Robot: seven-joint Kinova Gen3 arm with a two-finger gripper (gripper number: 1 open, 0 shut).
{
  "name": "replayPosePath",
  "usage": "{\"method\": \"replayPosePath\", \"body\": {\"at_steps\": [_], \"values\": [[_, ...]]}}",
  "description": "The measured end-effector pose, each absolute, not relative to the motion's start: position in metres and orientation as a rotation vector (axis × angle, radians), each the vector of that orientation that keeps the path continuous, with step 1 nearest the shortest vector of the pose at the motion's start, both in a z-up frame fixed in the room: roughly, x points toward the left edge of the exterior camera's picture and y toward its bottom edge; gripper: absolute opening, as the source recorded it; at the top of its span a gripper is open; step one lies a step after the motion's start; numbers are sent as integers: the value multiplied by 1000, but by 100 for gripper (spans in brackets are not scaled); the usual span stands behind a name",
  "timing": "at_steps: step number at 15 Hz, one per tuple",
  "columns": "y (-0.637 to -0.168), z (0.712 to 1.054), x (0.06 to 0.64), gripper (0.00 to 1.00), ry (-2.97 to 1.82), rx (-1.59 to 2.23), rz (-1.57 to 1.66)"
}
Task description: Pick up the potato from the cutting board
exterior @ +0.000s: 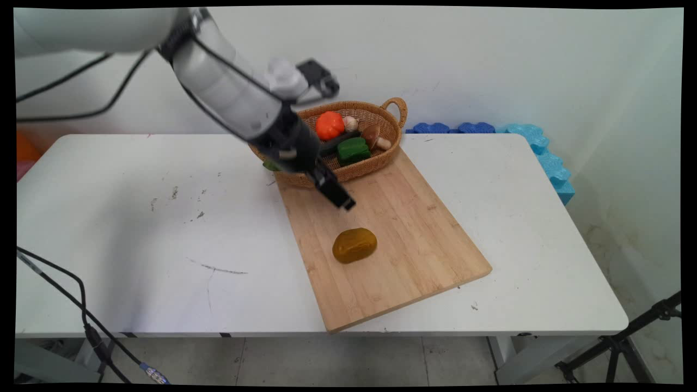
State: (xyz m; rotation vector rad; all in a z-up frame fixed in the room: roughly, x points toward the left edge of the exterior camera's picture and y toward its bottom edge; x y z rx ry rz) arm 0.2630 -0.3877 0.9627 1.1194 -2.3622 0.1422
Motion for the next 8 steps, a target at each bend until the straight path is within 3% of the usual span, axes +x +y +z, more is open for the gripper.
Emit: {"method": "replayPosePath", "body": {"at_steps": [8], "values": [[-388,881,222,100,-2411,1107,161]]}}
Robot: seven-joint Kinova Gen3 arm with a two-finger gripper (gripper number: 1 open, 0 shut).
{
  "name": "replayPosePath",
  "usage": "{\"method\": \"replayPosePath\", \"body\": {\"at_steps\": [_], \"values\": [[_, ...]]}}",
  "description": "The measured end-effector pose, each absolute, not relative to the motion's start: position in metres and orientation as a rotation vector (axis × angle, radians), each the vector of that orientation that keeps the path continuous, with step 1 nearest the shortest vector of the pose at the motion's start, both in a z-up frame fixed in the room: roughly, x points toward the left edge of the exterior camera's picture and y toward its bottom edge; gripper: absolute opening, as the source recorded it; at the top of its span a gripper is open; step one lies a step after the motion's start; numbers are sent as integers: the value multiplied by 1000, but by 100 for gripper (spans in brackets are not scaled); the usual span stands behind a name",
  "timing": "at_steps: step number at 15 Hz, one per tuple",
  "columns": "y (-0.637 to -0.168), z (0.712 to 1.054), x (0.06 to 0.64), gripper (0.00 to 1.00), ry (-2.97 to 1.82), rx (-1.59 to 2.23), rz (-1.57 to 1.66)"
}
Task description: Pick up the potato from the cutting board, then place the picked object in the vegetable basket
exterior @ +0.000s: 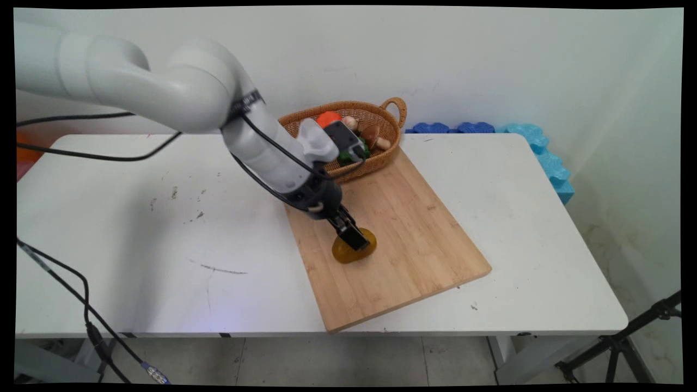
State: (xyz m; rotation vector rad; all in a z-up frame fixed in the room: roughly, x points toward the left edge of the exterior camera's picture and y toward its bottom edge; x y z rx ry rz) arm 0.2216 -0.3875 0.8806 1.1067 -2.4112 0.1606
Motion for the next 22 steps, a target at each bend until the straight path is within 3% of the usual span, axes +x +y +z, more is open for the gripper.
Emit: {"method": "replayPosePath", "body": {"at_steps": [12,13,22], "values": [[-410,830,192,100,-2435,1120,190],[-411,829,192,0,-2437,1119,188],[-413,852,194,0,-2445,1076,160]]}}
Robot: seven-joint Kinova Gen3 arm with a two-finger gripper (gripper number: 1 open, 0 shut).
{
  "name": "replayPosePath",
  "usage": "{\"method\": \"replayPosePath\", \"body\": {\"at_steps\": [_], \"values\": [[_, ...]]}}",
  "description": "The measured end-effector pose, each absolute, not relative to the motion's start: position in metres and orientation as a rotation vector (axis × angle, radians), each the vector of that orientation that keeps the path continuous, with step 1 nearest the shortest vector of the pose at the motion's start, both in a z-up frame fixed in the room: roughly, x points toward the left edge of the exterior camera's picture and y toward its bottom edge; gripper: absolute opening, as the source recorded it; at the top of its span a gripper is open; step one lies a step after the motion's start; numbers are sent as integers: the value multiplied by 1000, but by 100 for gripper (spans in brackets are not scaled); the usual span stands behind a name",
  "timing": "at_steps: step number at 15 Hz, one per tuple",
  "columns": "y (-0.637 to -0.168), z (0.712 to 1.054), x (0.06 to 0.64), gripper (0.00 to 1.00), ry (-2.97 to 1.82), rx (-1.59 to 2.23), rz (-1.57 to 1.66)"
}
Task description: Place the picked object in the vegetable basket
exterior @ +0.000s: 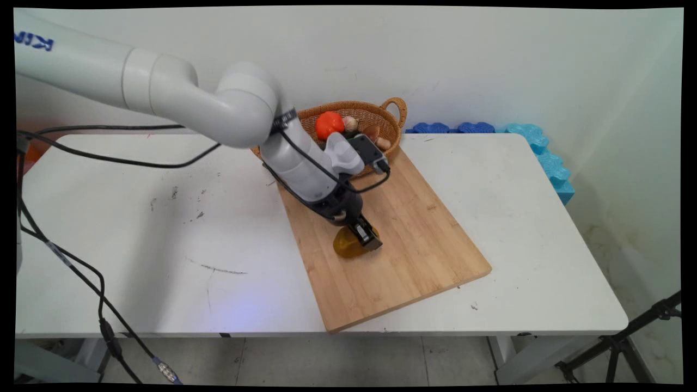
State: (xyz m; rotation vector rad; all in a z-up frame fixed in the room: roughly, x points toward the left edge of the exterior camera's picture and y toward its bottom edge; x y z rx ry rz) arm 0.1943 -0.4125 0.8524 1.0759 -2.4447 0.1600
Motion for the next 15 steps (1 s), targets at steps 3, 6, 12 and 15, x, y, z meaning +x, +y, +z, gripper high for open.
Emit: {"method": "replayPosePath", "body": {"at_steps": [3,6,12,15], "values": [[-415,880,203,0,-2443,1038,143],[-422,916,218,0,-2434,1008,138],[-461,982,272,0,-2392,1036,190],[-485,998,302,0,-2380,1084,236]]}}
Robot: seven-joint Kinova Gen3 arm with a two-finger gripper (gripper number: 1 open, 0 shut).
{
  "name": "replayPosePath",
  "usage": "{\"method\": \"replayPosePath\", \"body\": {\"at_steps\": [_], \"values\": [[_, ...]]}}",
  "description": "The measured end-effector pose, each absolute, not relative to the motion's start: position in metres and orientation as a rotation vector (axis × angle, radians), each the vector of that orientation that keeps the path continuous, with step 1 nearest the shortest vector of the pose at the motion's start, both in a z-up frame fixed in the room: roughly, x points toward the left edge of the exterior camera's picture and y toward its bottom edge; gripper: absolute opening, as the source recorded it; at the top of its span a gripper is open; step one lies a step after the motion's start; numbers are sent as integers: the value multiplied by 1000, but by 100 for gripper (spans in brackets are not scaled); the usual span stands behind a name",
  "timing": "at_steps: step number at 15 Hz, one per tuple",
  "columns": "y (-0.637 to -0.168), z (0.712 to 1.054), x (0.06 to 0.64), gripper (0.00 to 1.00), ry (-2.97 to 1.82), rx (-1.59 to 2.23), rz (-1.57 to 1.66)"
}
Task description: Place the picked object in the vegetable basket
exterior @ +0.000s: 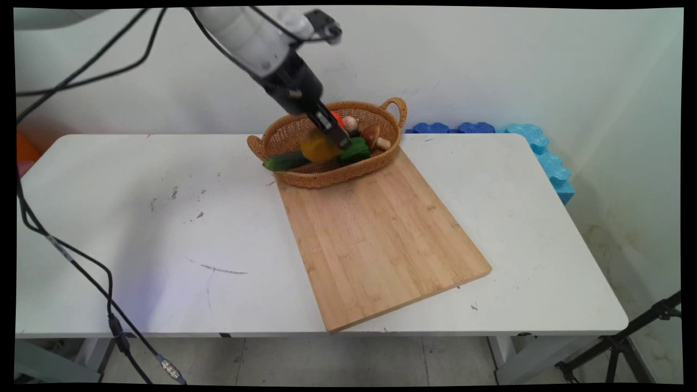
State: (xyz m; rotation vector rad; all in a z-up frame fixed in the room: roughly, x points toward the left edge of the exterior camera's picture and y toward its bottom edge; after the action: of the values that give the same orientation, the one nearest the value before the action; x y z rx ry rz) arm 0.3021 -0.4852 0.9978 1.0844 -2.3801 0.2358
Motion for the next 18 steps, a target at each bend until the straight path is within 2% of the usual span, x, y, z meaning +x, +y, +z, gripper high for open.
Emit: {"method": "replayPosePath", "body": {"at_steps": [5,18], "values": [[-527,999,350,0,-2366,1202,307],[-602,938,409,0,-2352,1406,350]]}}
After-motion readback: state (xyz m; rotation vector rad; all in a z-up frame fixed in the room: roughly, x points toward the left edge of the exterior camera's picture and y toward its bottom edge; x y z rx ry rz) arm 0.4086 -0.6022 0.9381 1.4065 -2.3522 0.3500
